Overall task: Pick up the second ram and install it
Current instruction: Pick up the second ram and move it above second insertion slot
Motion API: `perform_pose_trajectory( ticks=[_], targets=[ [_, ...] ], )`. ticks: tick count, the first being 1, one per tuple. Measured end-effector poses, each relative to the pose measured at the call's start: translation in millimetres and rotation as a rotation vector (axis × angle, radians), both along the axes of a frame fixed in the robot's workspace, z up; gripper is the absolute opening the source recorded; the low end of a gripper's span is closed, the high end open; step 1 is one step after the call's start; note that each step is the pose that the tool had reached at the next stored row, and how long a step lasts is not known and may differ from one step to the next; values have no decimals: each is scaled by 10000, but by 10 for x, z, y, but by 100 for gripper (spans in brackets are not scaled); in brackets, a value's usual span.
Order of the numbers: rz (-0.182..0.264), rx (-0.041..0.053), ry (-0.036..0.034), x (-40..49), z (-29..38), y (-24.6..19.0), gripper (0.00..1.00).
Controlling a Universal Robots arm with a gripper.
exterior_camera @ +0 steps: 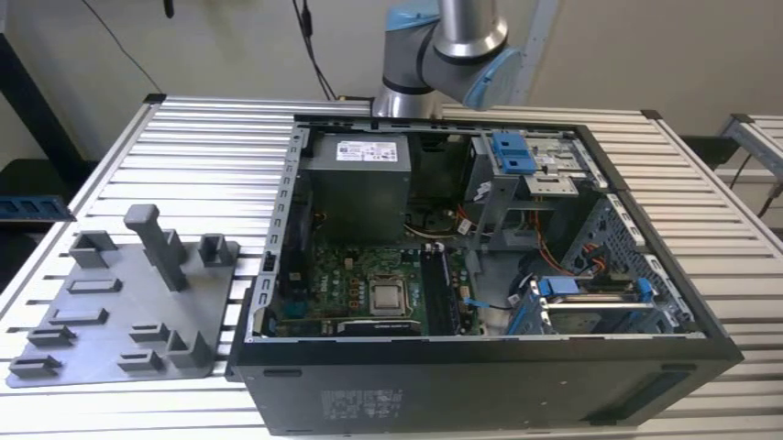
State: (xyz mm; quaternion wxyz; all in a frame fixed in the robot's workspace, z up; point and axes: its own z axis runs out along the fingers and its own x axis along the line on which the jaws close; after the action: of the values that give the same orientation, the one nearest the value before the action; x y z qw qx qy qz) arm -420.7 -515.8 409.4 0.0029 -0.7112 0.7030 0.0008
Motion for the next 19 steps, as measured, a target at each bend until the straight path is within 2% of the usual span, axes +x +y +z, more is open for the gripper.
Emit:
perform_pose_trajectory(
  ticks=[19],
  targets=[
    [0,0,0,287,0,1,14]
  ],
)
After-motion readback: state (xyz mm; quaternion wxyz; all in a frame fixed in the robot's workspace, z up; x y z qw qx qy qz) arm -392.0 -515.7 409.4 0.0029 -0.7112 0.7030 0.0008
